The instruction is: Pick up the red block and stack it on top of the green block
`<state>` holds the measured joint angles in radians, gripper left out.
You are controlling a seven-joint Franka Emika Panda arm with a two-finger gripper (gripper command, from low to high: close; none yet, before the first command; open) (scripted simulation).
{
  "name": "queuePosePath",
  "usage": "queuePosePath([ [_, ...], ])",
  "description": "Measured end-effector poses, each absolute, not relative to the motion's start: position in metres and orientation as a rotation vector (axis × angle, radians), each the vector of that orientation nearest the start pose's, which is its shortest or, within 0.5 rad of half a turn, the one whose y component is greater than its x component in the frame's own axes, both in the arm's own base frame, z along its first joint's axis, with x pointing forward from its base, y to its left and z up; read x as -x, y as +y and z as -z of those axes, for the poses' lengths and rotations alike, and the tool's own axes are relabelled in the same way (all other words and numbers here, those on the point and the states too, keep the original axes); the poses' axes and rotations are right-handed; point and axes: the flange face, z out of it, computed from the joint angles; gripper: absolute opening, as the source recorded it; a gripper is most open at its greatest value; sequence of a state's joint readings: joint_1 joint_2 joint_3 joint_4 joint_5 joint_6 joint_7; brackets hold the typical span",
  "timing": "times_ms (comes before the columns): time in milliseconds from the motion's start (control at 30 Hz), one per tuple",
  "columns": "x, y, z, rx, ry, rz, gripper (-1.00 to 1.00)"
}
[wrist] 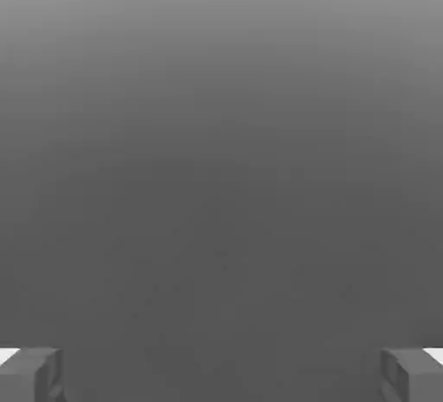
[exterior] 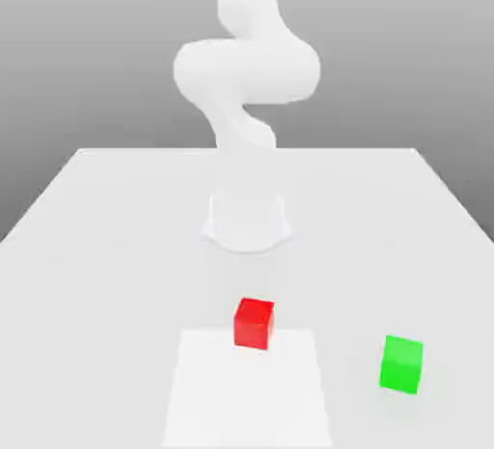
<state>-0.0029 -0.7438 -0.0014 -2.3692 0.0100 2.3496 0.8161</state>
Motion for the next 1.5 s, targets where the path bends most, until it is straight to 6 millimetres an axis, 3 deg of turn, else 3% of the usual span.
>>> queuePosePath([
  [133, -0.403, -0.002, -0.562, 2.532, 1.175, 0.744, 0.00],
  [300, -0.408, 0.002, -0.436, 2.608, 1.291, 0.507, 0.00],
  [433, -0.384, 0.007, -0.335, 2.670, 1.390, 0.301, 0.00],
  [567, -0.336, 0.010, -0.233, 2.728, 1.495, 0.075, 0.00],
  [667, -0.321, 0.010, -0.186, 2.741, 1.525, 0.009, 0.00],
  [800, -0.317, 0.011, -0.153, 2.743, 1.527, 0.000, 0.00],
  [833, -0.317, 0.011, -0.146, 2.744, 1.528, 0.000, -1.00],
  [1067, -0.316, 0.011, -0.146, 2.743, 1.529, 0.001, -1.00],
  [1333, -0.317, 0.011, -0.201, 2.744, 1.528, 0.001, -1.00],
  [1400, -0.327, 0.025, -0.211, 2.808, 1.420, 0.007, -1.00],
  [1500, -0.354, 0.070, -0.223, 2.951, 1.118, 0.016, -1.00],
])
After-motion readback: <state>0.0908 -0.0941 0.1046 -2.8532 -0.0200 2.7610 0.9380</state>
